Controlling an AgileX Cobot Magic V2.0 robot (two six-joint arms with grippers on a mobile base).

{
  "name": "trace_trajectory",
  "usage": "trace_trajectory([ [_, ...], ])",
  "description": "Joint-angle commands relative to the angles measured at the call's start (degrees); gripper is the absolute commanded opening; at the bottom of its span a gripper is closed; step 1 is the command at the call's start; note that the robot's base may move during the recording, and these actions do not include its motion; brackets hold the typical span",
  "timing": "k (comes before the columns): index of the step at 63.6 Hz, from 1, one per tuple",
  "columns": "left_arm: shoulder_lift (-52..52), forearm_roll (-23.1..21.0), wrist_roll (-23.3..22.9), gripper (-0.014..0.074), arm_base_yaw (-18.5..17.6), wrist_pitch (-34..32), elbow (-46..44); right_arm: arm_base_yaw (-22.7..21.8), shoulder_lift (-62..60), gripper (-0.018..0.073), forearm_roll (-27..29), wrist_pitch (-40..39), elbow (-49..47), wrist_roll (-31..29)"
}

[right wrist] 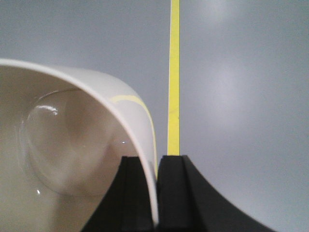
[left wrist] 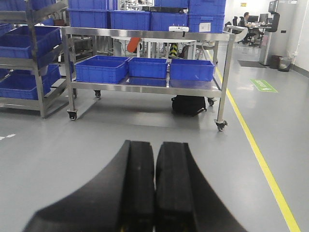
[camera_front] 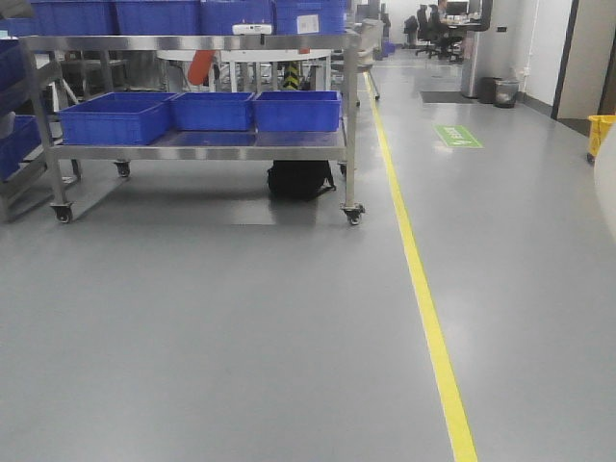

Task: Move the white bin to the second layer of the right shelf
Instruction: 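Turn the base past the crate racks toward the window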

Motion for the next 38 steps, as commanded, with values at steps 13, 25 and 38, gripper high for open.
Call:
trace_trajectory([
  [13,-0.9,-0.3,-0.3,0.0085,-0.1,-4.7,1.6,-0.2,-0.1,0.005,0.0,-4.6,-1.6,-0.2],
  [25,-0.9,-0.3,-0.3,0.0085,-0.1,-4.7,1.6,-0.2,-0.1,0.005,0.0,-4.6,-1.6,-0.2],
  [38,-0.9,-0.3,-0.3,0.0085,-0.1,-4.7,1.6,-0.2,-0.1,0.005,0.0,-4.6,-1.5,-0.2],
])
